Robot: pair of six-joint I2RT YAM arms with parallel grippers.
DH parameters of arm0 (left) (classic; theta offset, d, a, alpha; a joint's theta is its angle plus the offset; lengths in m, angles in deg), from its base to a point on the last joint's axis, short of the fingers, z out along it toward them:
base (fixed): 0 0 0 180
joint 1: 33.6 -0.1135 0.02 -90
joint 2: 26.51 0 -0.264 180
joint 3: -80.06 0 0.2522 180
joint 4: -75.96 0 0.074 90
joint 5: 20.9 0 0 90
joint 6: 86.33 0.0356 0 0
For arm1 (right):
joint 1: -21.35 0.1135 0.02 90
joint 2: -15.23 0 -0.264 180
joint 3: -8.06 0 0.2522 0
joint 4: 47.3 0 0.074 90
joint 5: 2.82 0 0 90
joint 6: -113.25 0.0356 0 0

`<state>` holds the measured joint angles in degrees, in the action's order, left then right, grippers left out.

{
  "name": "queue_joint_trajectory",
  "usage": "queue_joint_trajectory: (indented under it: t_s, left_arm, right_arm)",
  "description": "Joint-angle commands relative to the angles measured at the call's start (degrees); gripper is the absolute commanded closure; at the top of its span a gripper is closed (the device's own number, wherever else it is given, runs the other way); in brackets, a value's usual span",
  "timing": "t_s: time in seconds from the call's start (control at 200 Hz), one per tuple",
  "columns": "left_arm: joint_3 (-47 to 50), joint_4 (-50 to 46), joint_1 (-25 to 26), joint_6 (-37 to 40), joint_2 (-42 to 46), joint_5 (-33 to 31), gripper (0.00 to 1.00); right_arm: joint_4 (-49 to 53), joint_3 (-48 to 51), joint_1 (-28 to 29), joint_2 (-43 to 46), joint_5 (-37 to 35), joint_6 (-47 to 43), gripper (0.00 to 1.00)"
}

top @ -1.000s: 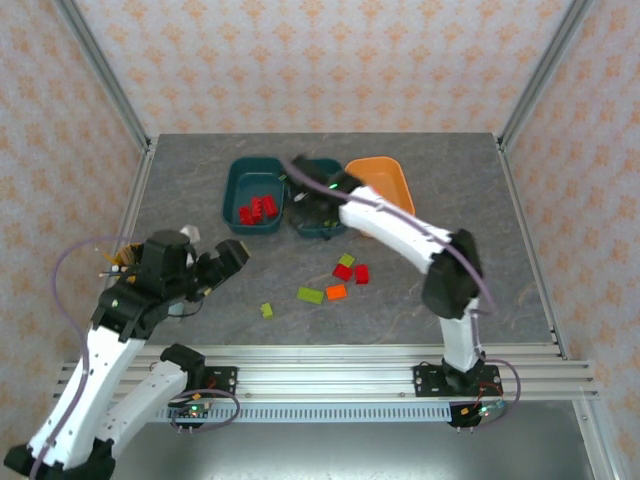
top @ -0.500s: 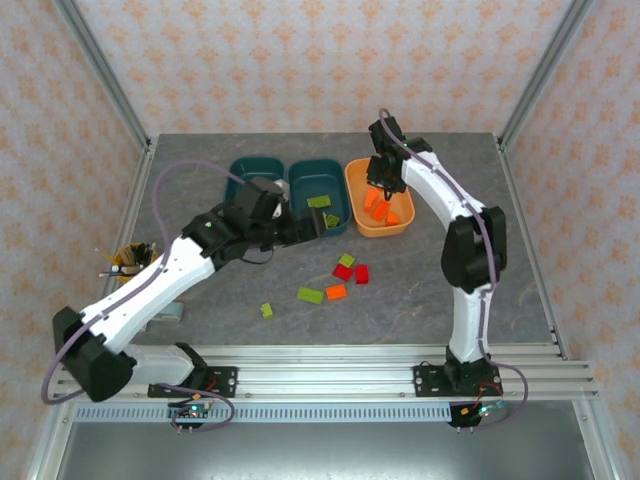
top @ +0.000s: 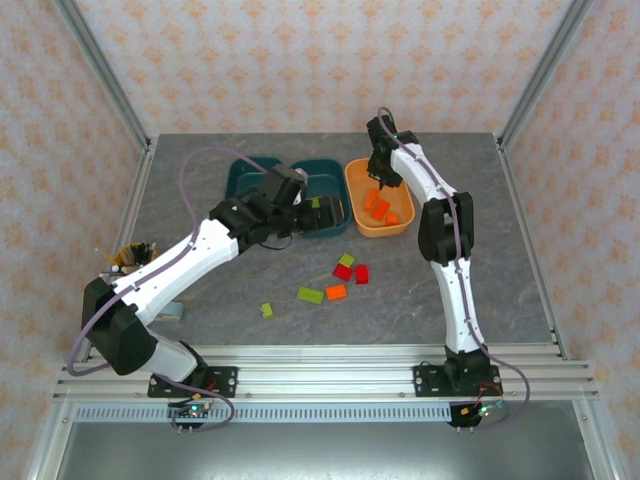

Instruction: Sort the legos into containers by color

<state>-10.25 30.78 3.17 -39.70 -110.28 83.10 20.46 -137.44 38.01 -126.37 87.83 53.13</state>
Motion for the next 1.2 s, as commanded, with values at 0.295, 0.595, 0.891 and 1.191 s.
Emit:
queue_joint_trajectory:
  t_s: [0.295,0.595,0.891,1.191]
  left_arm:
    - [0.4,-8.2,0.6,0.2,3.5,-6.5,0.01]
    - [12.2,-20.1,0.6,-9.1,13.1,-9.9,0.03]
    - [27.0,-22.6,0.9,-14.6,20.5,-7.7,0.09]
    - [35.2,-12.1,1.1,-17.1,14.4,-2.8,0.20]
  right_arm:
    - [4.3,-3.7,2.2,6.6,-1.2,-1.3,0.42]
    - [-8.8,23.0,12.9,35.1,0.9,-9.8,0.43]
    - [-25.2,63.8,28.6,63.2,15.2,-8.4,0.43]
    - [-26.1,74.7,35.8,70.5,12.2,-2.3,0.43]
